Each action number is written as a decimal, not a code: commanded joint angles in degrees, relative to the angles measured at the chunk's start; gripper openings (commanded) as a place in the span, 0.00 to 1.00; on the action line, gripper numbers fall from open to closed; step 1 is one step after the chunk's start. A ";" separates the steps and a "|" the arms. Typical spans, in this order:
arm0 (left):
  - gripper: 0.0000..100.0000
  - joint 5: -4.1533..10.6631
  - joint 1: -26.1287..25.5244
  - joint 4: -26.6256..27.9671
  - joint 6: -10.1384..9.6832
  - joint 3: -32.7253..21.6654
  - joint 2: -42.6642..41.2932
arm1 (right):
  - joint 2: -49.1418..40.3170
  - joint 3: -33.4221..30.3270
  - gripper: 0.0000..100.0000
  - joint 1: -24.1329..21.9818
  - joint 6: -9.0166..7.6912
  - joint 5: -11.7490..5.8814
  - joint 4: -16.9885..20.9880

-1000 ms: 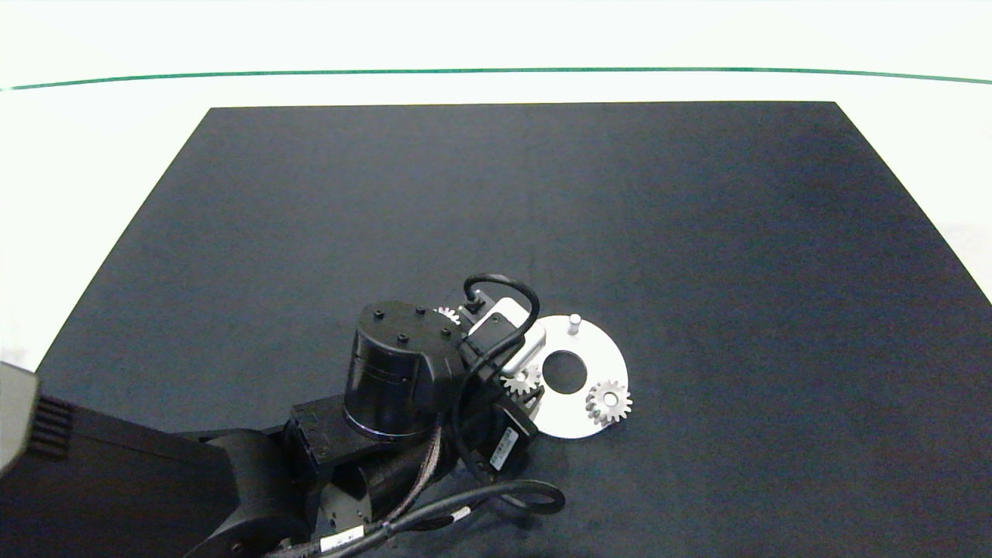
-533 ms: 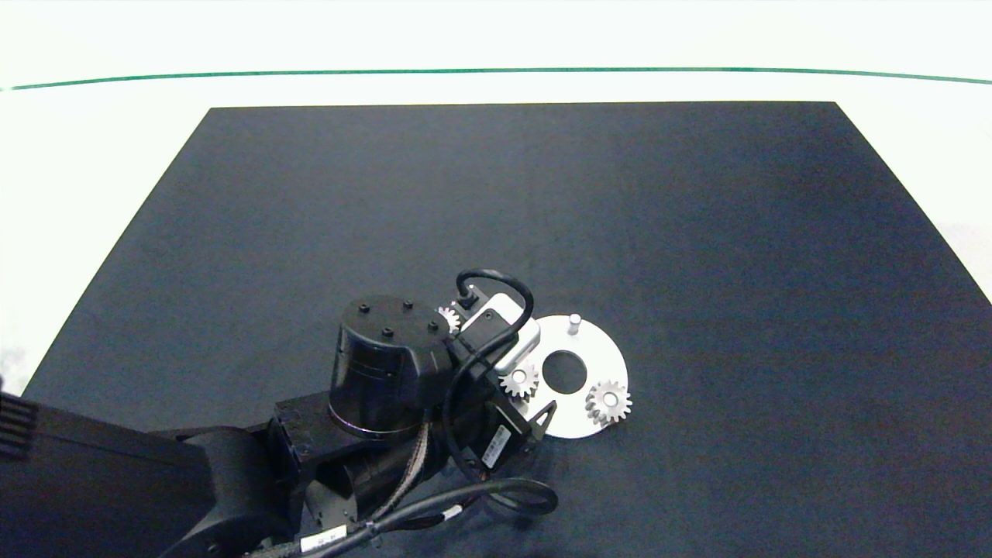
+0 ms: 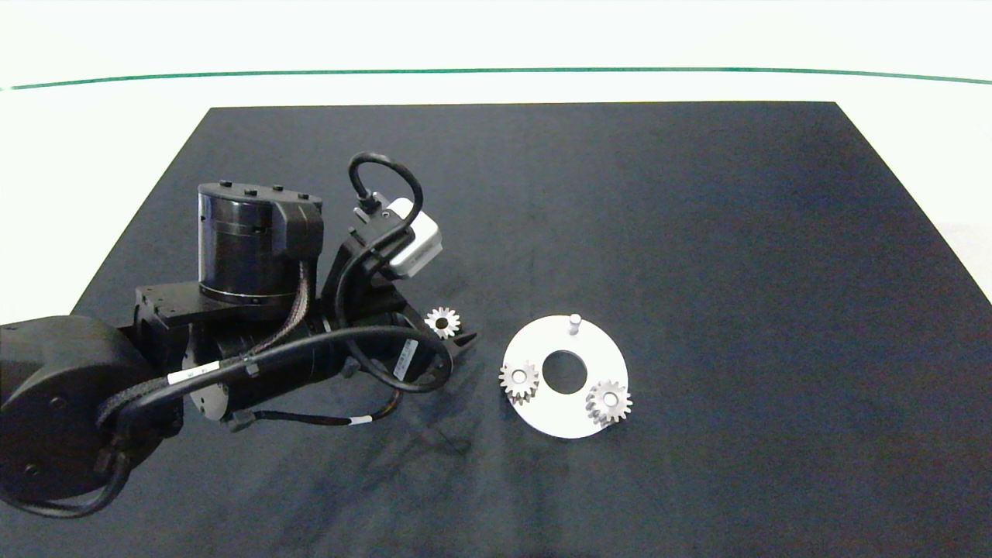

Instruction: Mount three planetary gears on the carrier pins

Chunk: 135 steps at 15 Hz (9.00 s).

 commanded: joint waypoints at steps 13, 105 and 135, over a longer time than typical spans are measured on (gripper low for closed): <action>0.99 -0.77 3.25 -4.97 0.27 -0.13 9.01 | 0.40 -1.00 1.00 0.11 -0.08 -0.15 0.28; 0.16 4.33 -13.80 -8.04 -2.98 -14.72 19.73 | 0.13 -1.61 1.00 -0.33 -0.08 0.28 0.28; 0.16 4.33 -12.30 -7.87 -2.72 -15.08 19.91 | 0.22 -1.61 1.00 -0.24 -0.08 0.28 0.28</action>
